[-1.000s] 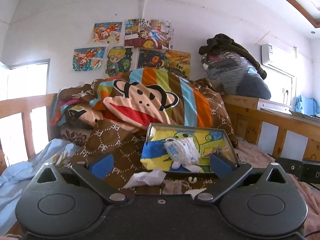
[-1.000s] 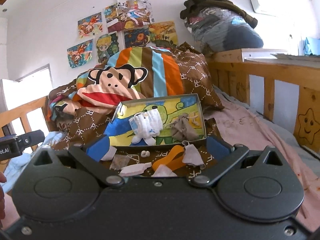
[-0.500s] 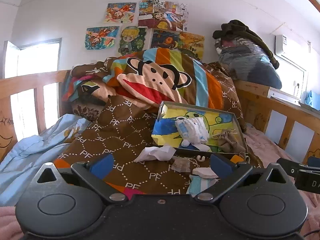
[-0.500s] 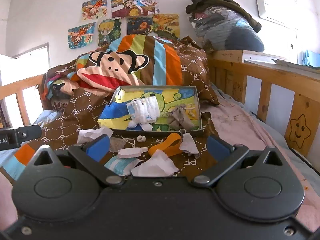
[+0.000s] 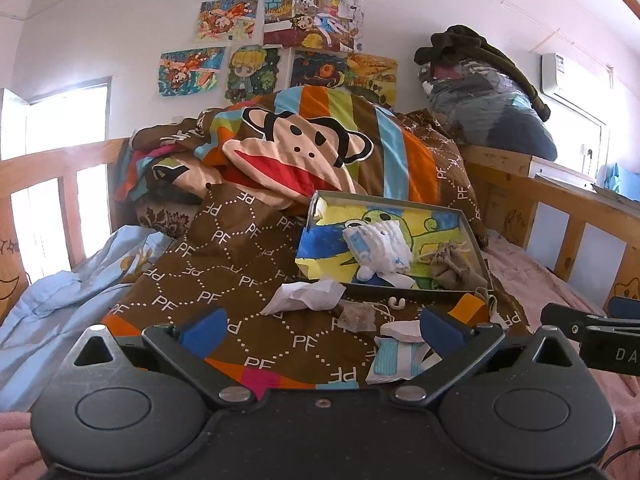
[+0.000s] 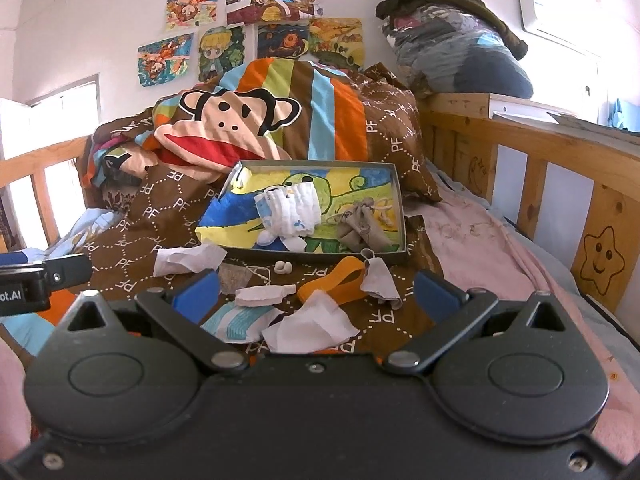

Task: Organize soft objects
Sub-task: 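Move both tools back over the remaining items beside the tray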

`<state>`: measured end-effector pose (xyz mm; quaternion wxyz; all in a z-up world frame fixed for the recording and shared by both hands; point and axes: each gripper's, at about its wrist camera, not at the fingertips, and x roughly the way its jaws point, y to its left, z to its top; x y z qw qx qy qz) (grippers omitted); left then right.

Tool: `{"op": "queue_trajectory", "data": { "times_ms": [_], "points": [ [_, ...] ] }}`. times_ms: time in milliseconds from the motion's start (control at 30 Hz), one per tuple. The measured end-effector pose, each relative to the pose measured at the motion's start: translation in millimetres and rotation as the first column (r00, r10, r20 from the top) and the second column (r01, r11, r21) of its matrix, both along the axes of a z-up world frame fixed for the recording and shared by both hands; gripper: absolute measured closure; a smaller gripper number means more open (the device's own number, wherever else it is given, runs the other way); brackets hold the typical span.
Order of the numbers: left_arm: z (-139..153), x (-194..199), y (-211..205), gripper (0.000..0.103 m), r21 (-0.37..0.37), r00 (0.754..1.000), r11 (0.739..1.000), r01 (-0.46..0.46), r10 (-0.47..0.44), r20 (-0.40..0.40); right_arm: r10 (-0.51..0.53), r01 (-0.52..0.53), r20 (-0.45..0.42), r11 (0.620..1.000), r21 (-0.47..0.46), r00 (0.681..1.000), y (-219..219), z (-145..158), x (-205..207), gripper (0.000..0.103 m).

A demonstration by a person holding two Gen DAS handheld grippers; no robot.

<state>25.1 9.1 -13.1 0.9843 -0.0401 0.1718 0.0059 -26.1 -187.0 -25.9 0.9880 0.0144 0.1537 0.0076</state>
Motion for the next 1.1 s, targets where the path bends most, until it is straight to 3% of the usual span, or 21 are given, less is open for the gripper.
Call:
{"op": "queue_trajectory", "data": {
  "times_ms": [667, 1100],
  "points": [
    [-3, 4, 1, 0.001, 0.003, 1.000, 1.000, -0.001, 0.001, -0.013, -0.012, 0.012, -0.014, 1.000, 0.013, 1.000, -3, -6, 7, 0.000],
    [-8, 8, 3, 0.001, -0.007, 0.999, 1.000, -0.001, 0.000, -0.035, -0.023, 0.022, -0.060, 0.999, -0.025, 0.998, 3, -10, 17, 0.000]
  ]
}}
